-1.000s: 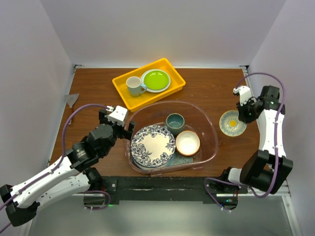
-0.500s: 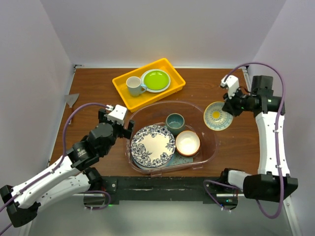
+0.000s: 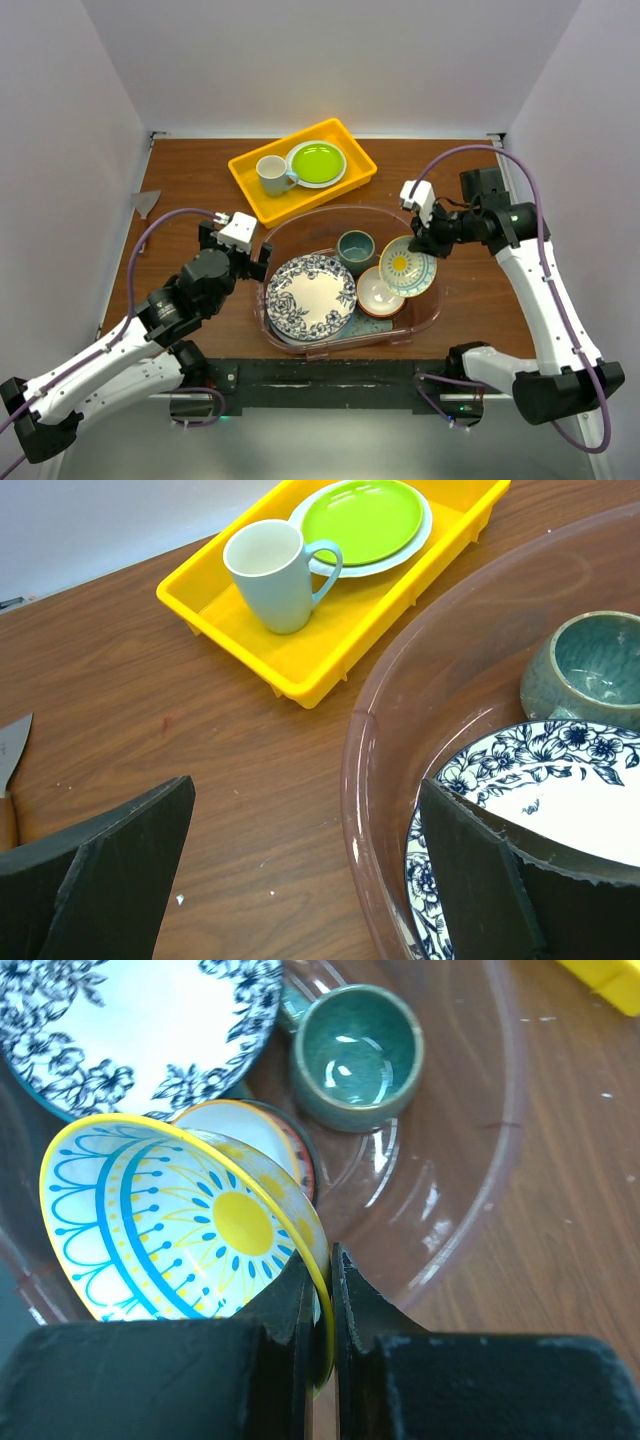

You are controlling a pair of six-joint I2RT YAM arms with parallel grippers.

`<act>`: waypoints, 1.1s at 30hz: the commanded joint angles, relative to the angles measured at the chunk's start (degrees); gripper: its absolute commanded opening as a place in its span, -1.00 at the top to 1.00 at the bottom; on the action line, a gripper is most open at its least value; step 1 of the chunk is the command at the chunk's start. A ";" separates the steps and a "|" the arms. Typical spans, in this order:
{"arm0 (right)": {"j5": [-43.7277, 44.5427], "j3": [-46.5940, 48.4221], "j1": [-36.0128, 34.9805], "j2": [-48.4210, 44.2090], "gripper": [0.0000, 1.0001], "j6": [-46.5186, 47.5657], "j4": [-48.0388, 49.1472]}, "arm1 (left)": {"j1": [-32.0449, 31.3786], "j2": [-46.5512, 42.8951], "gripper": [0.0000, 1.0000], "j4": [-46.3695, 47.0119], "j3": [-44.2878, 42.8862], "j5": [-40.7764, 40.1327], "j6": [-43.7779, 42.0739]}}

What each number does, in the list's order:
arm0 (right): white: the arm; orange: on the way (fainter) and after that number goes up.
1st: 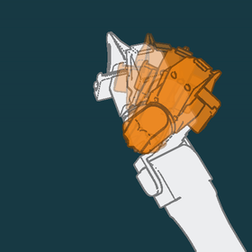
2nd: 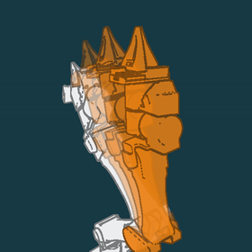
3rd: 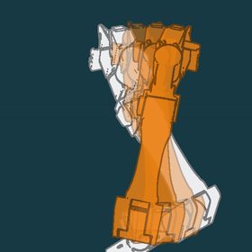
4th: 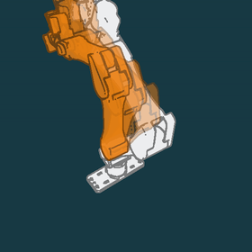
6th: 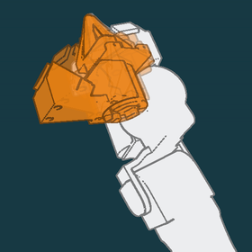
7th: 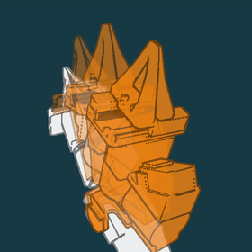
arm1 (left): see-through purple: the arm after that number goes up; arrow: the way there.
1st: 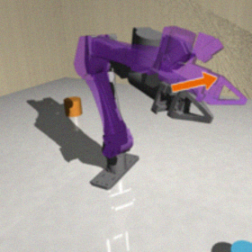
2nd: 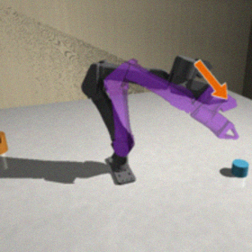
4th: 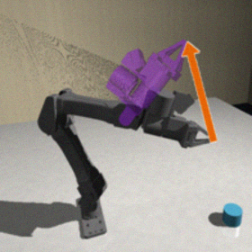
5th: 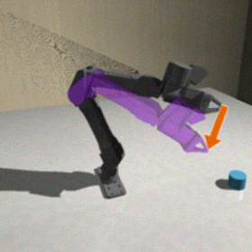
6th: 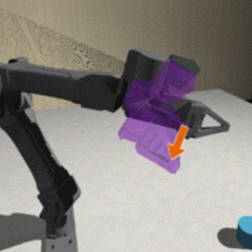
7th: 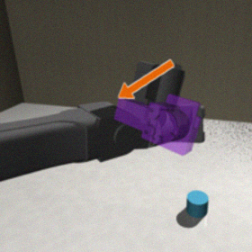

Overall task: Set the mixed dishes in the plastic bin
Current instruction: Pick up the bowl from the center of the board, then place the bowl in the plastic bin.

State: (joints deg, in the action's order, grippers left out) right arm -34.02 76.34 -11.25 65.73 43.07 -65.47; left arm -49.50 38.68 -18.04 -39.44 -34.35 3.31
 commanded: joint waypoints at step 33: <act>20.57 -8.83 -21.98 10.38 0.66 -6.24 13.18 | 0.80 -0.27 -1.00 2.57 0.51 -0.54 -1.38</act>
State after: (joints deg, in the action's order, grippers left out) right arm -14.22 67.35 -32.71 76.79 37.89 -54.96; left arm -48.90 38.83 -17.69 -39.44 -34.33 3.20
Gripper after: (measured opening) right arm 0.157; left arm 0.997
